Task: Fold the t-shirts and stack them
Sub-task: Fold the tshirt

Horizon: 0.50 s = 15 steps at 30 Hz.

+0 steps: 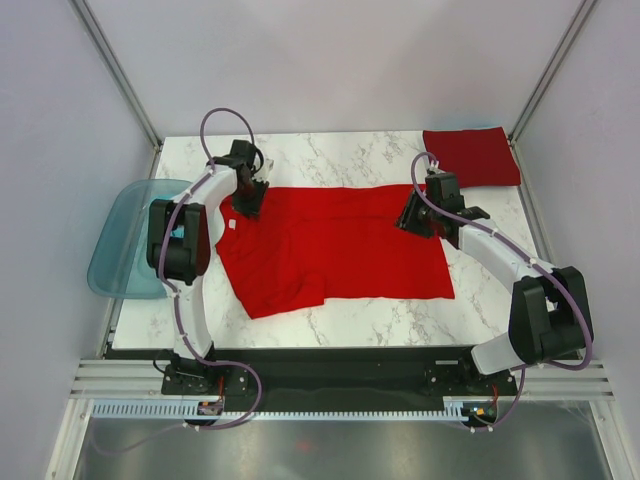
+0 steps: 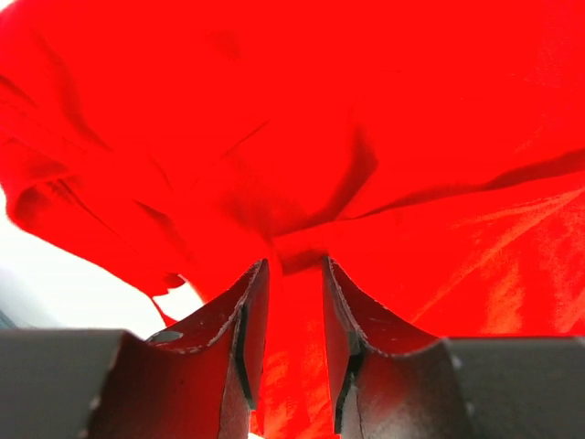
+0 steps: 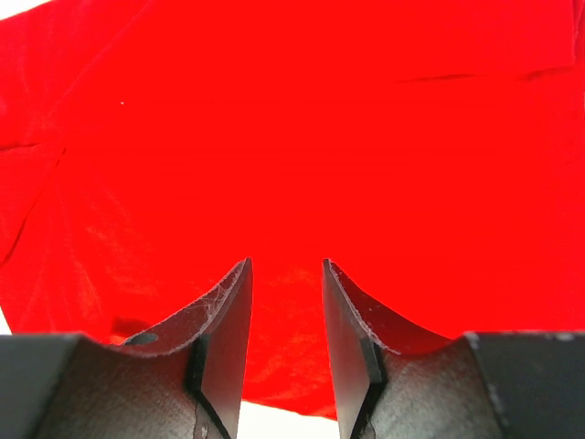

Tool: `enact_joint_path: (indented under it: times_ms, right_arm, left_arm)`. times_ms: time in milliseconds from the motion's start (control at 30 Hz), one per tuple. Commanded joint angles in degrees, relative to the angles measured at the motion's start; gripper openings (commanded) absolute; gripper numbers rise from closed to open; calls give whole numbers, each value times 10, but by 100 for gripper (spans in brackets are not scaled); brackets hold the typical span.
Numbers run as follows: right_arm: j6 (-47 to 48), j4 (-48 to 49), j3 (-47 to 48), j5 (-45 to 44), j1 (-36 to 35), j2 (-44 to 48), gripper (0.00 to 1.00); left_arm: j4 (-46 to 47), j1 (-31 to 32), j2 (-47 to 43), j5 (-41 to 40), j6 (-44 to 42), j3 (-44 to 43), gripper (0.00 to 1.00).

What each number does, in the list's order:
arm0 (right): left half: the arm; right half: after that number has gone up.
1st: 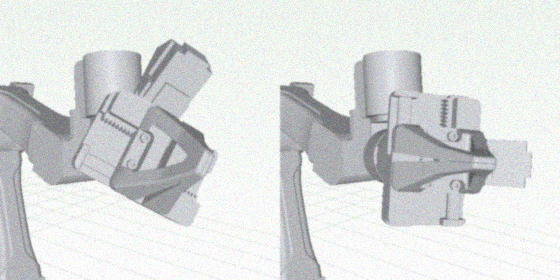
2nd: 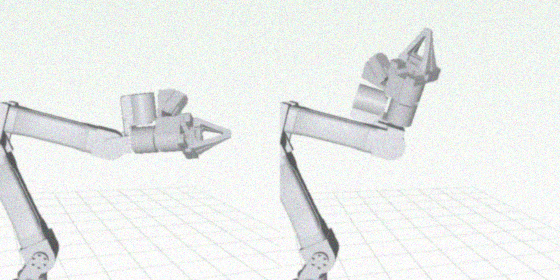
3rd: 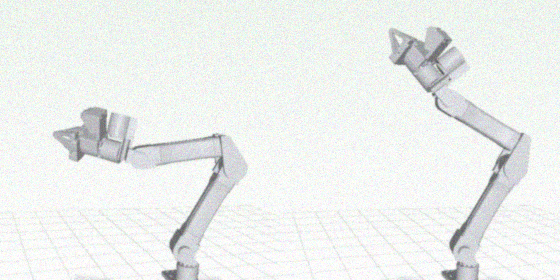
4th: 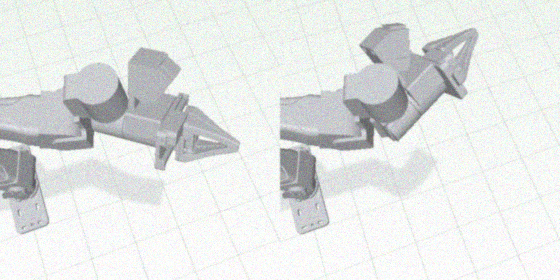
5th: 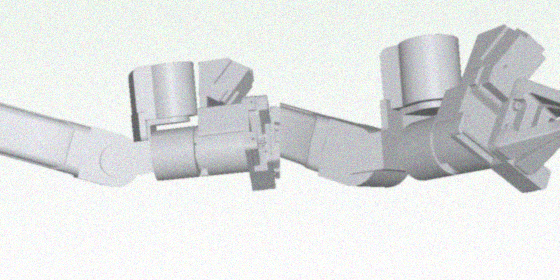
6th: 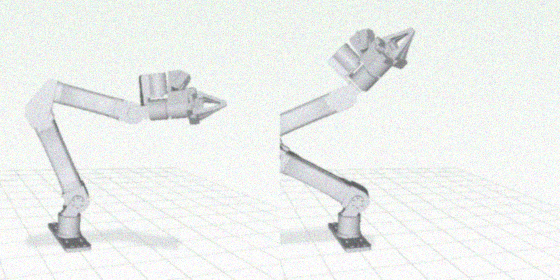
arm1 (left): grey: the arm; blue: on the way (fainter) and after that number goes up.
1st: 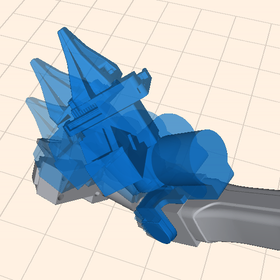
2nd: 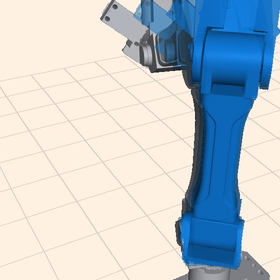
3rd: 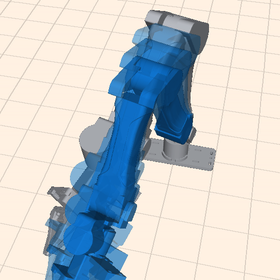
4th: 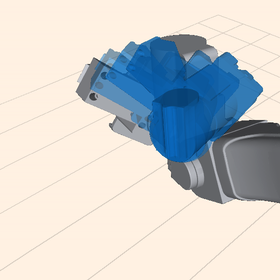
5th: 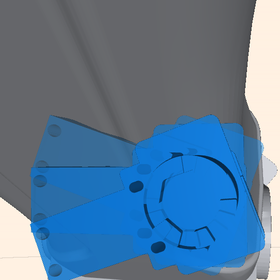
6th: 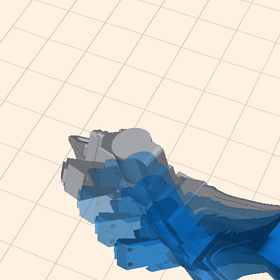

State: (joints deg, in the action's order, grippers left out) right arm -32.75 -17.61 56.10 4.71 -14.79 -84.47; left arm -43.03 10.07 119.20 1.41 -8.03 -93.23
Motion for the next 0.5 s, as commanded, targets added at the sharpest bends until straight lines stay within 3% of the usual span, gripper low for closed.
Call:
enact_joint_path:
  times_ms: [0, 233, 333, 467]
  right_arm:
    - [2, 13, 24, 1, 0, -2, 44]
    - [1, 13, 20, -1, 0, 3, 44]
    - [1, 13, 18, -1, 0, 2, 44]
    - [0, 14, 18, 1, 1, 3, 44]
  left_arm:
    - [11, -3, 12, 2, -23, -23, 37]
    - [11, -4, 14, 11, -22, -21, 34]
    - [11, -3, 10, 21, -17, -20, 27]
    - [10, -3, 4, 25, -17, -18, 8]
